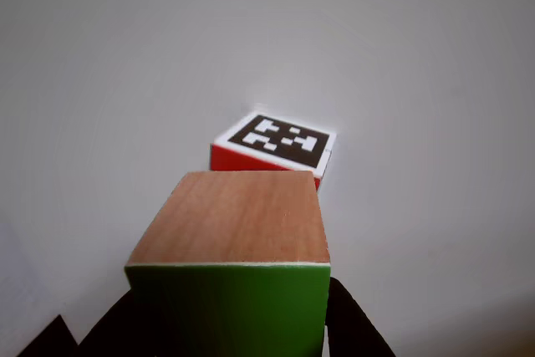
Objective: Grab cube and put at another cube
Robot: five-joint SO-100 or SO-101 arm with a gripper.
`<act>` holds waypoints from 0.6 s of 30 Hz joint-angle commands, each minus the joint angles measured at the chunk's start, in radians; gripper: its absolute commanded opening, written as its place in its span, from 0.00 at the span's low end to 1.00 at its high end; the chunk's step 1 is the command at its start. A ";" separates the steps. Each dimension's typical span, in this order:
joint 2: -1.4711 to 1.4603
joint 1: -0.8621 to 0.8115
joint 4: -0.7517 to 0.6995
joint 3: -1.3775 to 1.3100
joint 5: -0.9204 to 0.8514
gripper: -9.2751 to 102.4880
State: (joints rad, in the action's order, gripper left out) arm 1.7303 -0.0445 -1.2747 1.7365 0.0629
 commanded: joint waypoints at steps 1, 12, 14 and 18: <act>-0.011 0.014 -0.014 -0.074 0.012 0.17; -0.083 -0.002 -0.021 -0.120 0.008 0.25; -0.089 -0.005 -0.021 -0.123 0.006 0.28; -0.106 -0.002 -0.025 -0.124 -0.009 0.35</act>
State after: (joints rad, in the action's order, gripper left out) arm 1.6260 -0.0383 -1.2916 1.6506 0.0614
